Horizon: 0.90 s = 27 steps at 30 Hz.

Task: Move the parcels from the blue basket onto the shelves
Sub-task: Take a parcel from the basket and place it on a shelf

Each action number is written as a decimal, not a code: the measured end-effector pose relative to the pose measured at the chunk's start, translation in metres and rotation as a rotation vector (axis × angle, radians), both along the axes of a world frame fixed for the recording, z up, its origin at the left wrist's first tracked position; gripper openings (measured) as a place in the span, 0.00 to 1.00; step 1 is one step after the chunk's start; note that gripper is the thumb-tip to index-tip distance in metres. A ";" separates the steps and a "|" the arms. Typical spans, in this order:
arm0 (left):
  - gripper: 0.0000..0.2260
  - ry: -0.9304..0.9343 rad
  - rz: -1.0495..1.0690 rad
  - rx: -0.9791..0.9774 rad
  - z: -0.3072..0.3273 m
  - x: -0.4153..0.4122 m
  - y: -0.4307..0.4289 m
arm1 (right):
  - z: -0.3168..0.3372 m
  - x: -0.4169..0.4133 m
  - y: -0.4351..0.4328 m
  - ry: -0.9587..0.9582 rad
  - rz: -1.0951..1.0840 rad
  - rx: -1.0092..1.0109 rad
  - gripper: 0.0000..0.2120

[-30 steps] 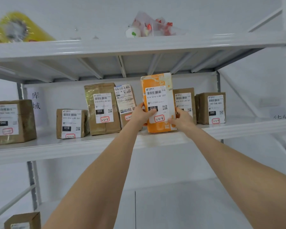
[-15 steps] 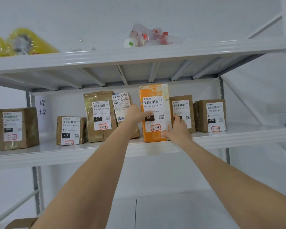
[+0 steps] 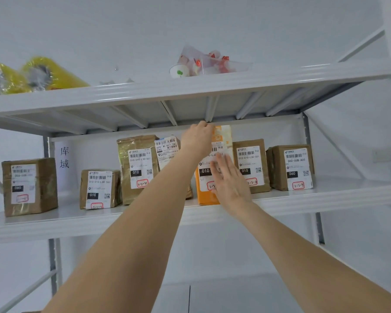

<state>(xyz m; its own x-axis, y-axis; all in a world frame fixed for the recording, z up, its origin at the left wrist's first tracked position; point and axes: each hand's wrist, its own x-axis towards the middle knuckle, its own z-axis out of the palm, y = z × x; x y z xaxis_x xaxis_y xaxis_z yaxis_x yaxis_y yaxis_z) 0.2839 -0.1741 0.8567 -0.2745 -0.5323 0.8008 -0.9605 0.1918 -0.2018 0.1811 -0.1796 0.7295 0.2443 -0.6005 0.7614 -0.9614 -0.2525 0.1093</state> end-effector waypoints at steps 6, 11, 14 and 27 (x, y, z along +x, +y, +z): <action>0.21 -0.016 0.036 -0.020 0.003 -0.001 -0.005 | 0.000 0.002 -0.003 -0.002 -0.005 0.012 0.39; 0.20 -0.006 0.036 -0.008 0.006 -0.003 -0.012 | 0.004 0.003 -0.006 -0.012 0.003 0.017 0.39; 0.21 0.006 0.033 -0.003 0.008 -0.003 -0.017 | 0.005 0.003 -0.011 -0.019 0.007 0.016 0.39; 0.20 0.019 0.034 -0.008 0.004 -0.002 -0.047 | 0.007 0.006 -0.041 -0.019 0.001 0.047 0.38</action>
<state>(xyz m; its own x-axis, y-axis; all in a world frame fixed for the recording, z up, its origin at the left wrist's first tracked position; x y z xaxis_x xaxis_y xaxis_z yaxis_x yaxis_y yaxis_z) 0.2822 -0.2211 0.8609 -0.2405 -0.5344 0.8103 -0.9702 0.1569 -0.1845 0.1876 -0.2208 0.7367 0.2312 -0.6353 0.7369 -0.9628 -0.2583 0.0794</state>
